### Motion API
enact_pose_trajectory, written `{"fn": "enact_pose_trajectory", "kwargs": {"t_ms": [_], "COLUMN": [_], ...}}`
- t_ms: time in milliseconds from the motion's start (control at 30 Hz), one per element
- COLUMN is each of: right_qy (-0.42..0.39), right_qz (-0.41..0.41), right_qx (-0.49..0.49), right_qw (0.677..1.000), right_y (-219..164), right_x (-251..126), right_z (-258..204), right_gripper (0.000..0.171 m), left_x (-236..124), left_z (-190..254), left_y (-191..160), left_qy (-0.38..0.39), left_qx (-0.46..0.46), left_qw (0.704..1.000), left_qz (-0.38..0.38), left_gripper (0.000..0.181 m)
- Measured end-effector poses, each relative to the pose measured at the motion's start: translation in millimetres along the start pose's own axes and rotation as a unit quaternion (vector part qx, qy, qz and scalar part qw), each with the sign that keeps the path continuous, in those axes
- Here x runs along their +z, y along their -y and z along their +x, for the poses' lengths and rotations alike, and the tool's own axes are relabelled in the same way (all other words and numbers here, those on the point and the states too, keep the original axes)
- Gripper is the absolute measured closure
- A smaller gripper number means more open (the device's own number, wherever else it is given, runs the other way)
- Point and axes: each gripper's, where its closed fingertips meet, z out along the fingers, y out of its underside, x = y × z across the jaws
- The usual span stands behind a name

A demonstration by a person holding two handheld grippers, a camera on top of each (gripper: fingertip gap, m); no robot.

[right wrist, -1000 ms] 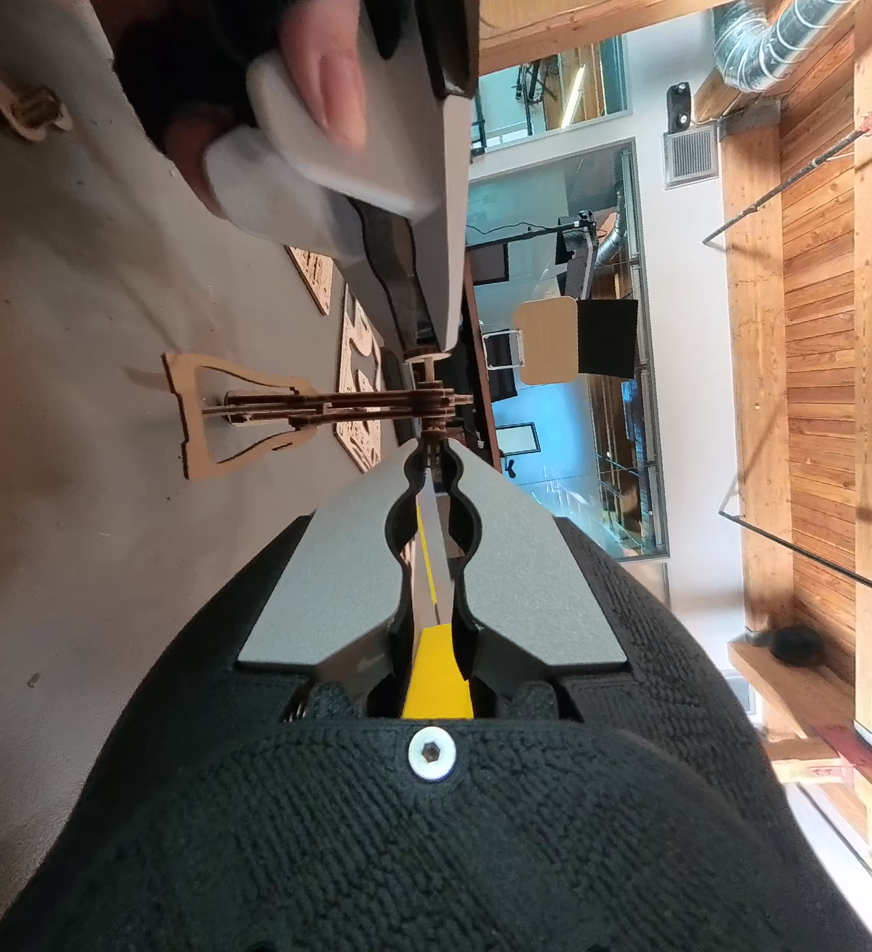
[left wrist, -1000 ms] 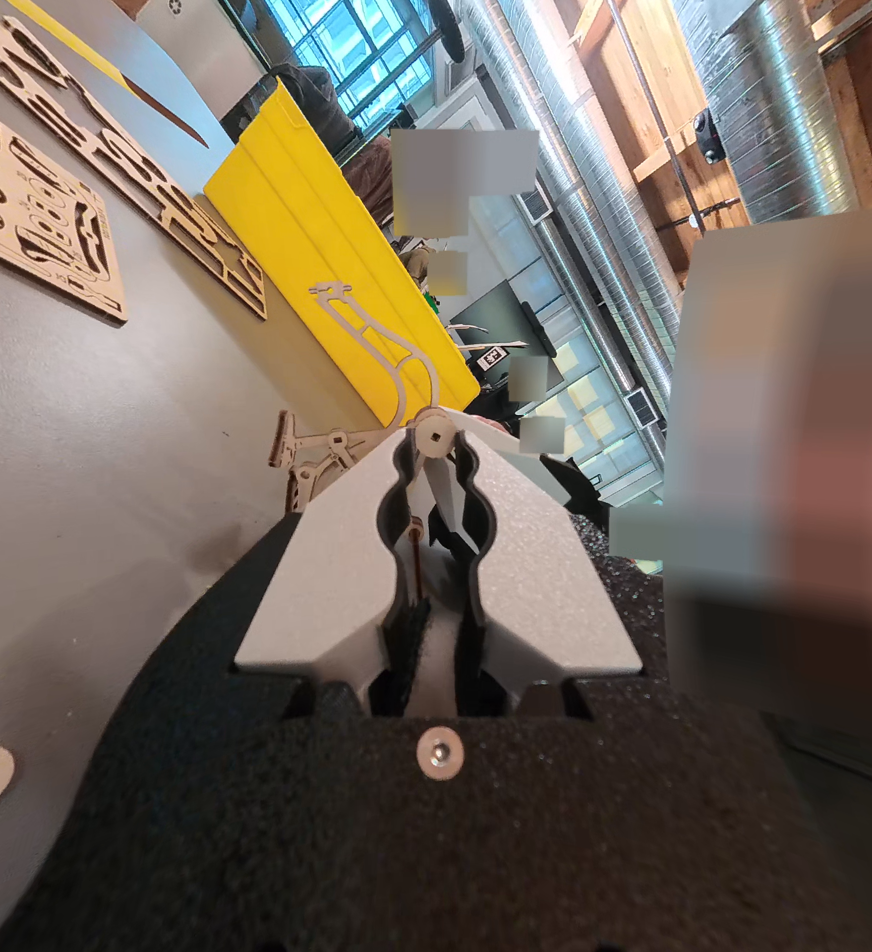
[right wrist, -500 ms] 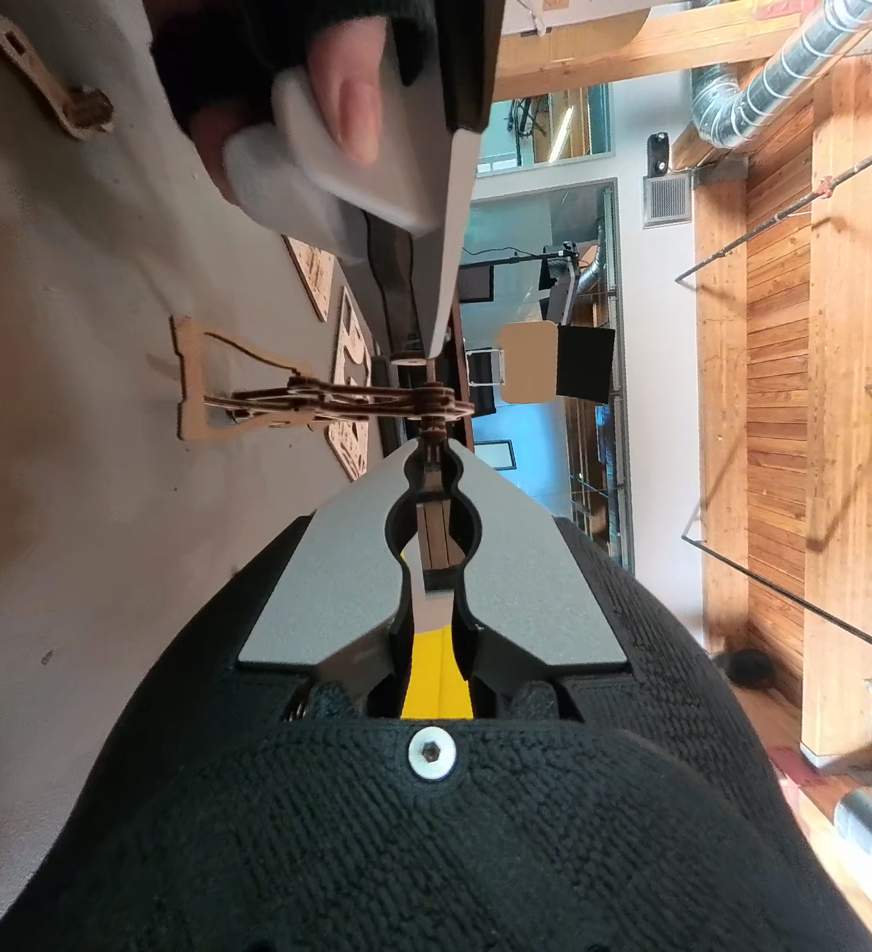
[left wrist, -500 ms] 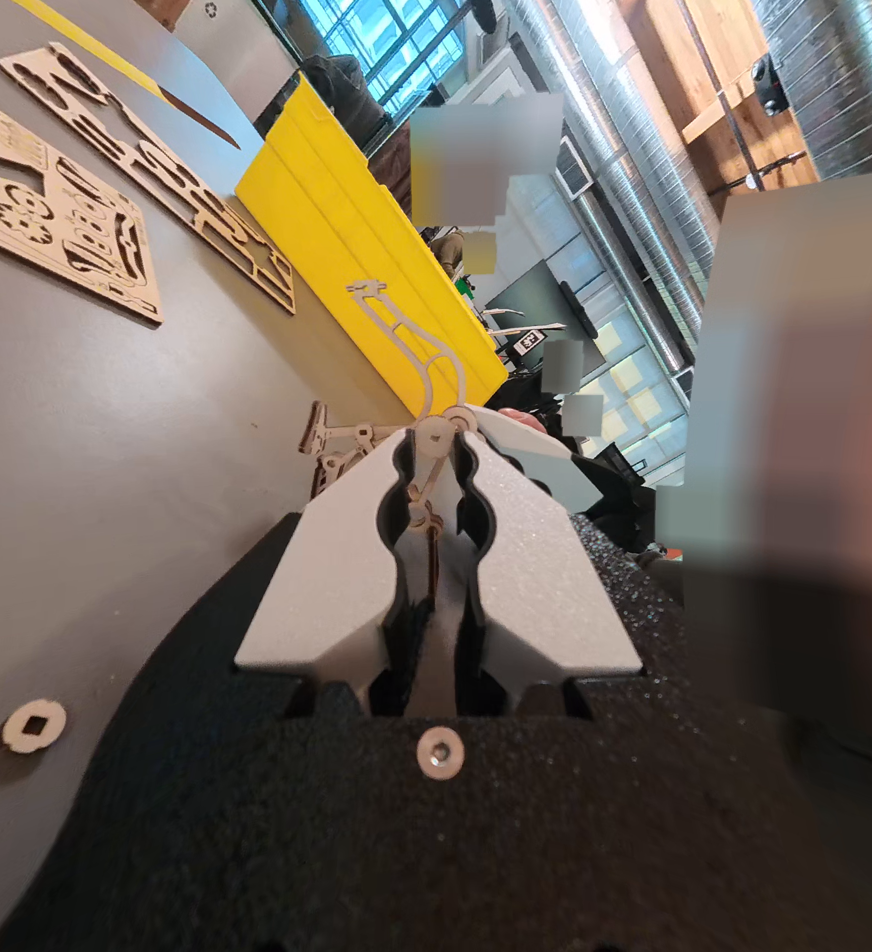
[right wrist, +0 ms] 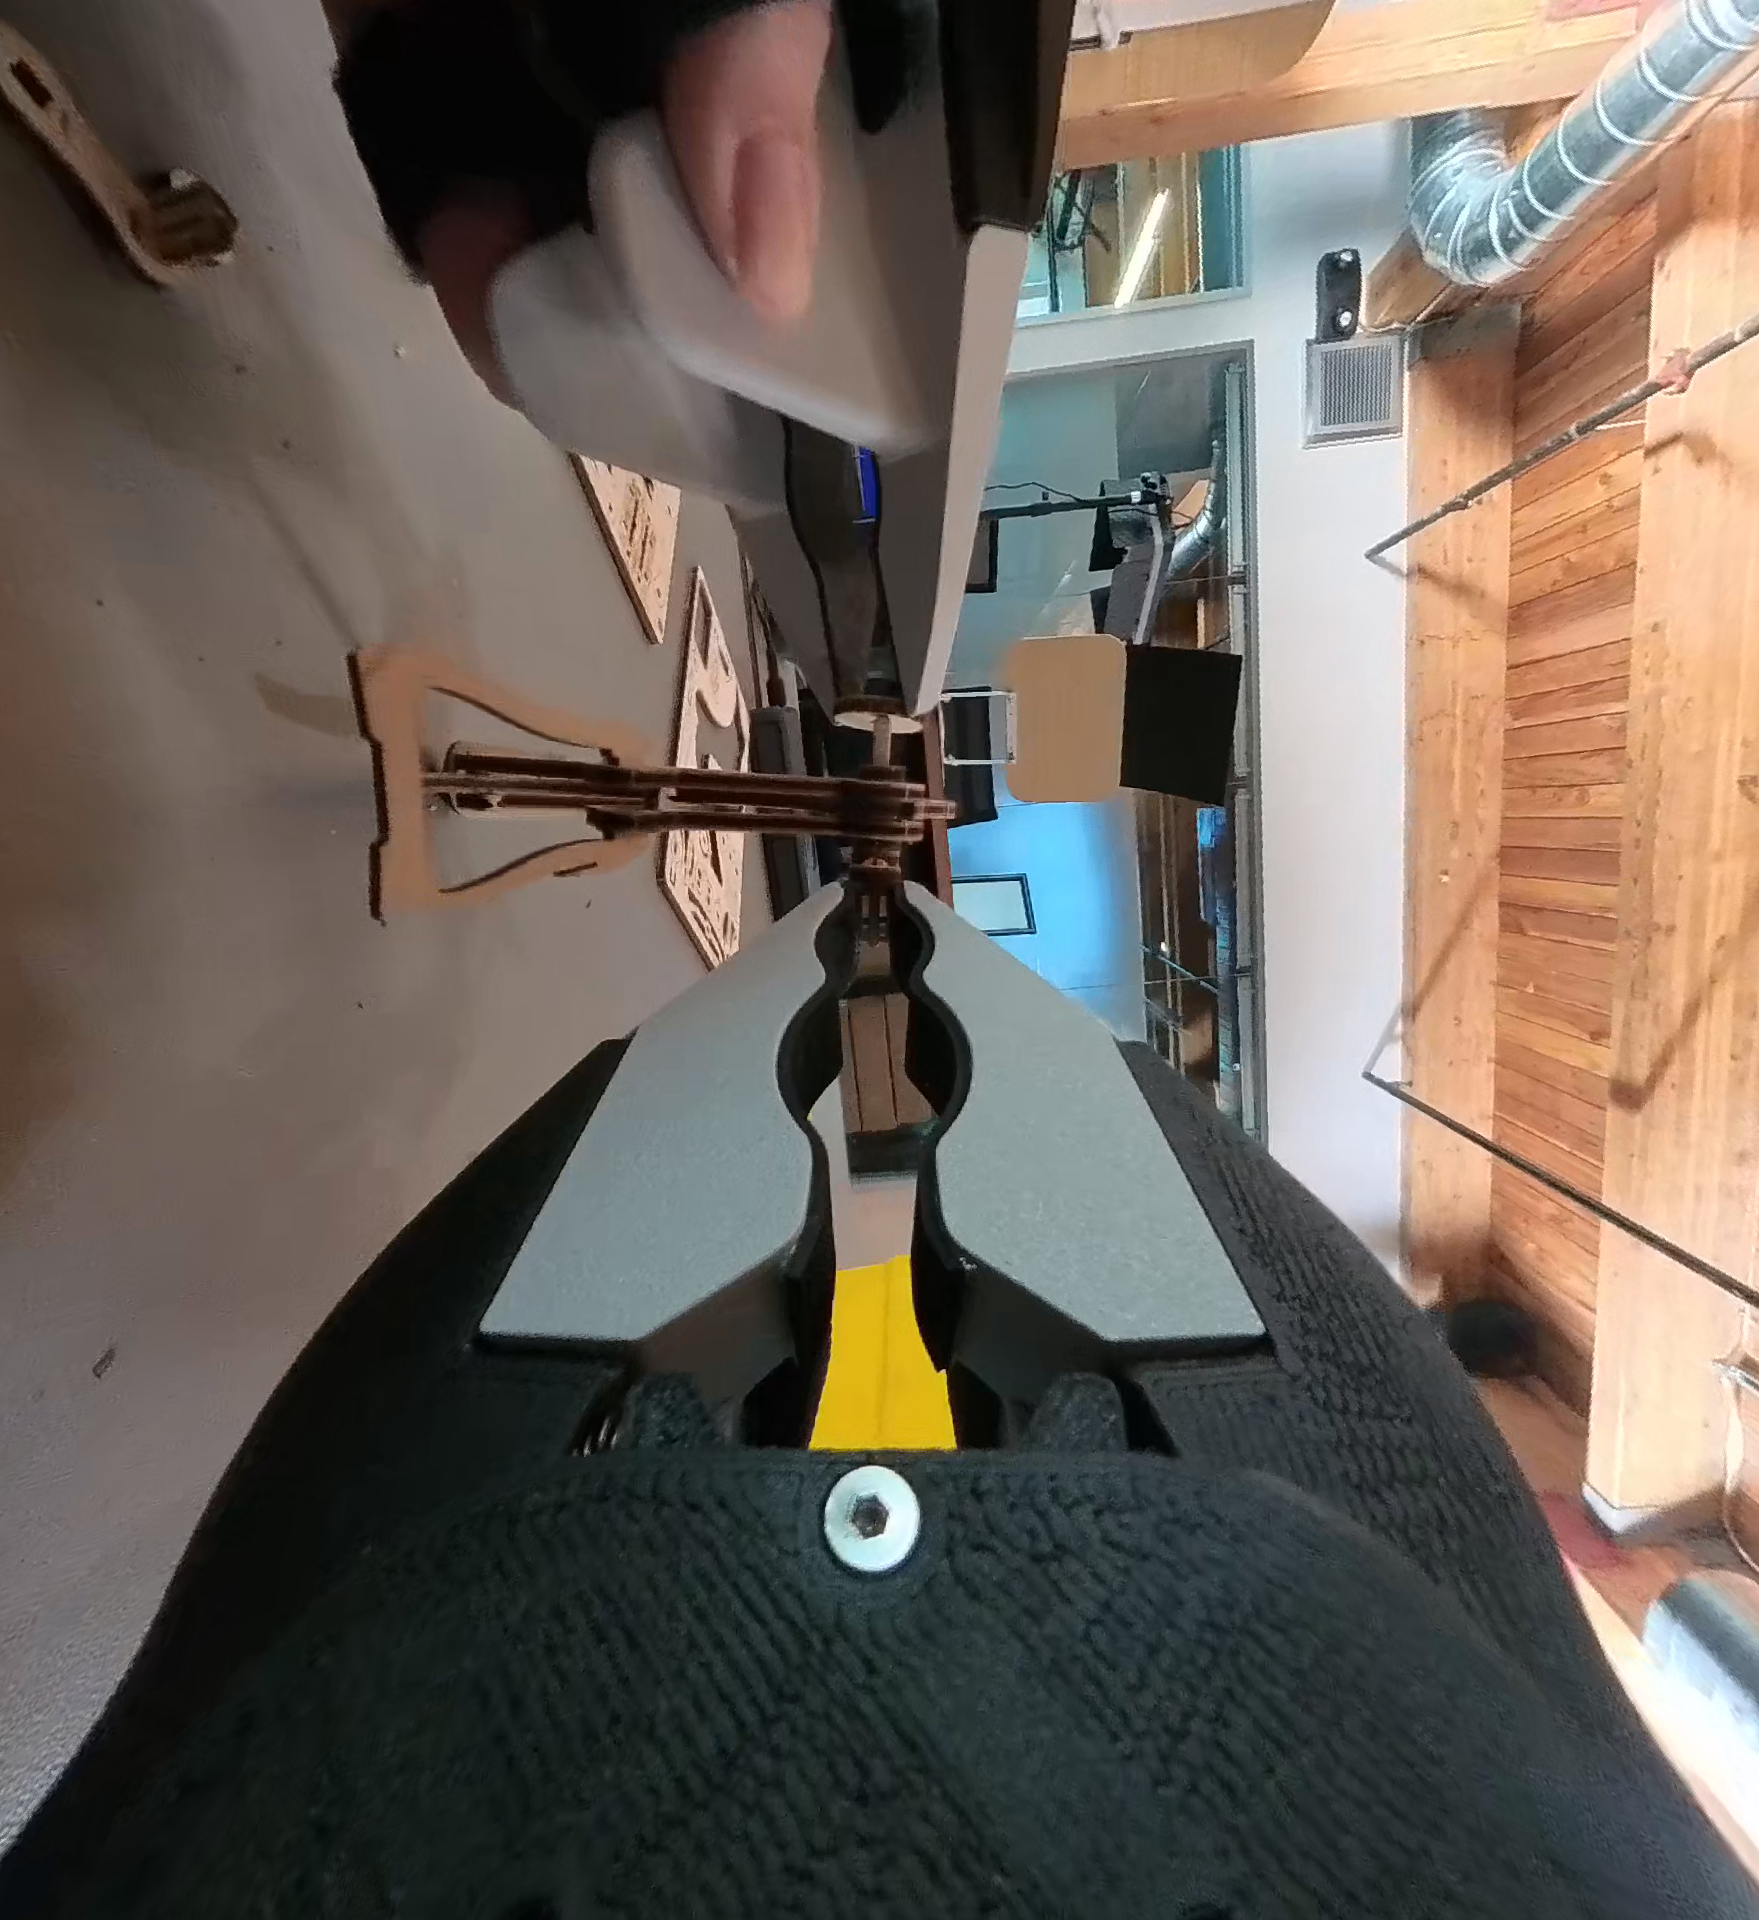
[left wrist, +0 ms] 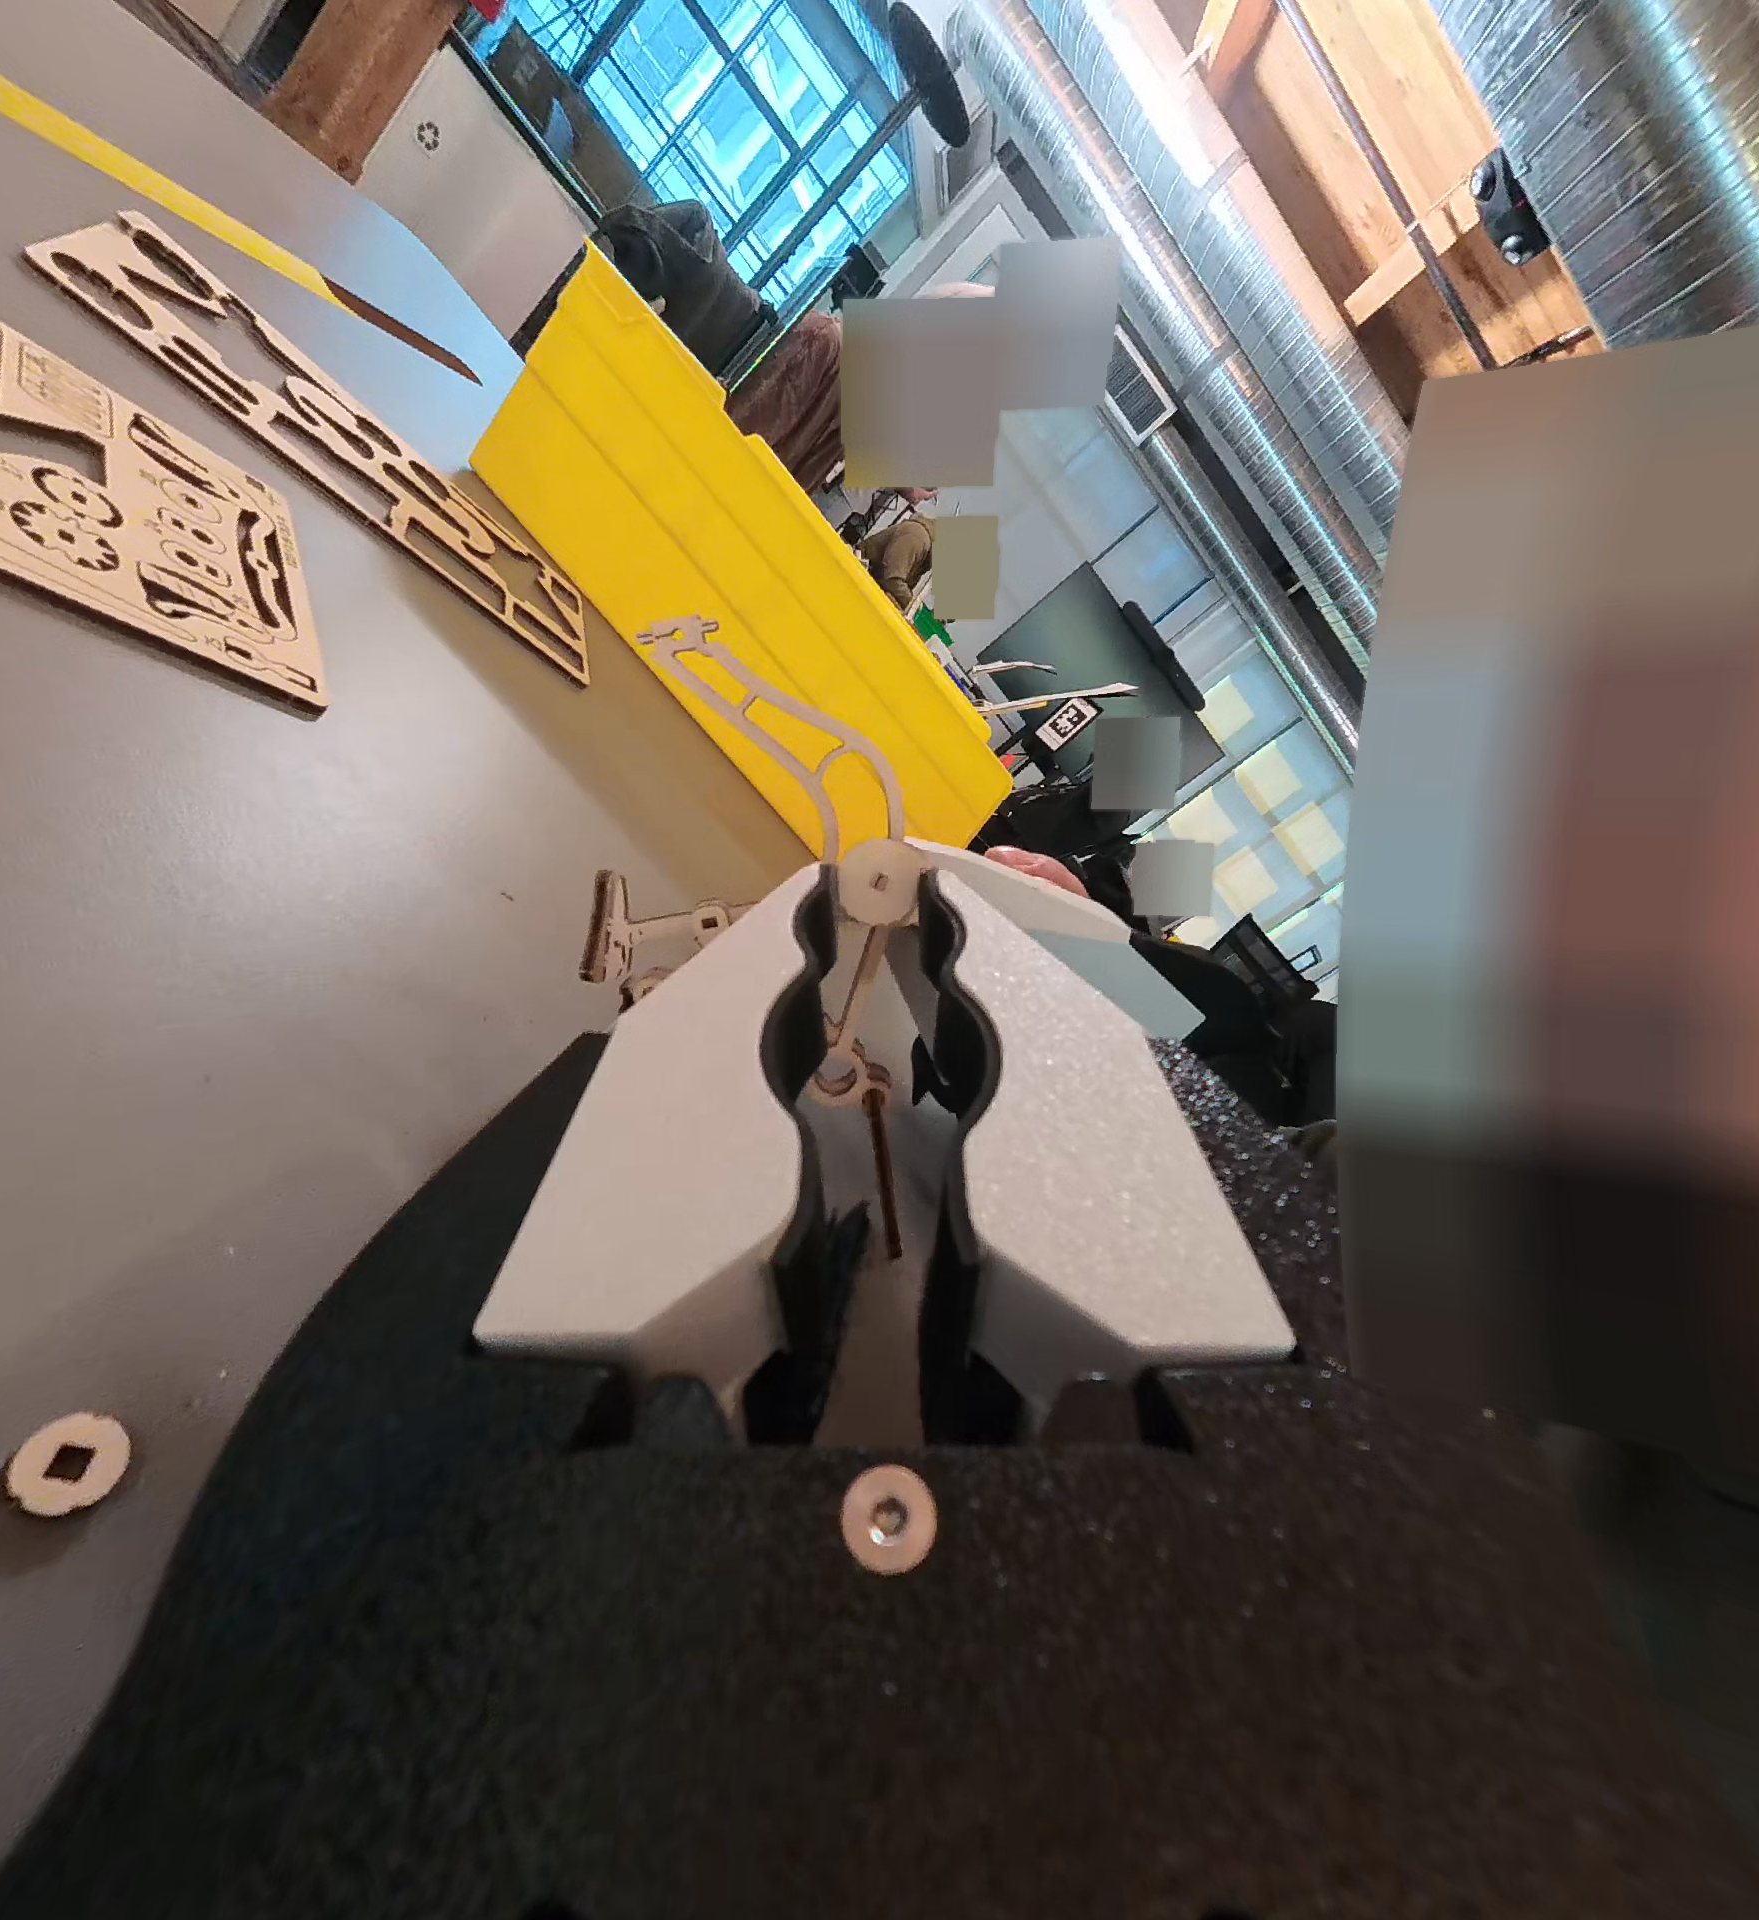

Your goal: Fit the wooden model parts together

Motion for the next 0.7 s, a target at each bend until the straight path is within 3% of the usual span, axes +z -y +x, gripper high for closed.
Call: {"fn": "enact_pose_trajectory", "kwargs": {"t_ms": [700], "right_qy": [-0.009], "right_qz": [-0.020], "right_qx": [-0.014], "right_qw": [1.000], "right_y": [-0.7], "right_x": [1.7], "right_z": [1.5], "right_gripper": [0.169], "left_x": [0.5], "left_z": [1.5], "left_y": [-1.2], "left_qy": [0.020], "left_qx": [0.022], "left_qw": [0.999], "left_qz": [0.013], "left_gripper": [0.168]}}
